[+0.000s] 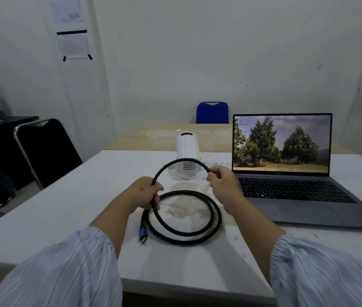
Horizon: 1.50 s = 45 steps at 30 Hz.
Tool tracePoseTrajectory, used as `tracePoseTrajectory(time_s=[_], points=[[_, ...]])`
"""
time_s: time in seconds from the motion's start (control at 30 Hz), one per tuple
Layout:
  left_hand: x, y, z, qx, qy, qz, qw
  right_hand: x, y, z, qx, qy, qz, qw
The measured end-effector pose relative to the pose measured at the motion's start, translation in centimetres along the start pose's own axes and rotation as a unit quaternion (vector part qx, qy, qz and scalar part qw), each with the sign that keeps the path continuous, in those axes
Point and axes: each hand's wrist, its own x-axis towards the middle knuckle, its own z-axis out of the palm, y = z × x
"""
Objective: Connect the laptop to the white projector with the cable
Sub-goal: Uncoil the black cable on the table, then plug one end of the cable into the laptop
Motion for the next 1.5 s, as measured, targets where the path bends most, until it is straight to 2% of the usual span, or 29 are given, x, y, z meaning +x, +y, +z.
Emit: tracePoseTrajectory(time_s=[0.07, 0.17, 0.3, 0.47, 0.6, 0.7, 0.83, 0.97, 1.07, 1.17, 1.33, 1.5], points=[[-0.1, 0.7, -0.2, -0.064, 0.03, 0.005, 0.997, 0.2, -0.2, -0.2, 0.004, -0.026, 0.024, 0.999], [0.0, 1.8, -0.4, -0.094, 0.066, 0.044, 0.992, 0.2, -0.5, -0.5, -0.006, -0.051, 0.04, 0.998], [0.0, 2.8, -0.6, -0.065, 0.075, 0.105, 0.99, 0.1, -0.9, -0.4, -0.047, -0.06, 0.006, 0.997], [0.2, 3.7, -1.0, -0.019, 0.071, 0.131, 0.989, 0.6, -1.7, -0.3, -0.136, -0.056, -0.061, 0.987], [0.4, 4.8, -1.2, -0.01, 0.059, 0.146, 0.987, 1.3, -2.2, -1.0, -0.195, -0.037, -0.082, 0.977], [0.5, 5.9, -1.4, -0.025, 0.017, 0.164, 0.986, 1.8, -2.6, -1.5, -0.146, -0.032, -0.075, 0.986], [0.7, 7.0, -1.3, -0.019, -0.099, 0.16, 0.982, 2.3, -3.4, -2.4, 0.007, 0.021, -0.01, 1.0], [1.1, 8.0, 0.0, 0.027, -0.18, 0.153, 0.971, 3.0, -3.6, -3.1, 0.062, 0.104, -0.002, 0.993], [1.6, 8.5, 1.3, 0.093, -0.229, 0.142, 0.959, 3.8, -3.7, -3.7, 0.121, 0.125, 0.038, 0.984], [2.3, 8.6, 2.3, 0.149, -0.253, 0.13, 0.947, 4.0, -3.6, -4.3, 0.216, 0.105, 0.066, 0.969], [3.1, 7.6, 3.7, 0.197, -0.237, 0.096, 0.947, 3.9, -2.9, -5.4, 0.233, 0.114, 0.07, 0.963], [2.9, 7.8, 4.5, 0.259, -0.219, 0.093, 0.936, 3.9, -2.6, -6.2, 0.184, 0.114, 0.062, 0.974]])
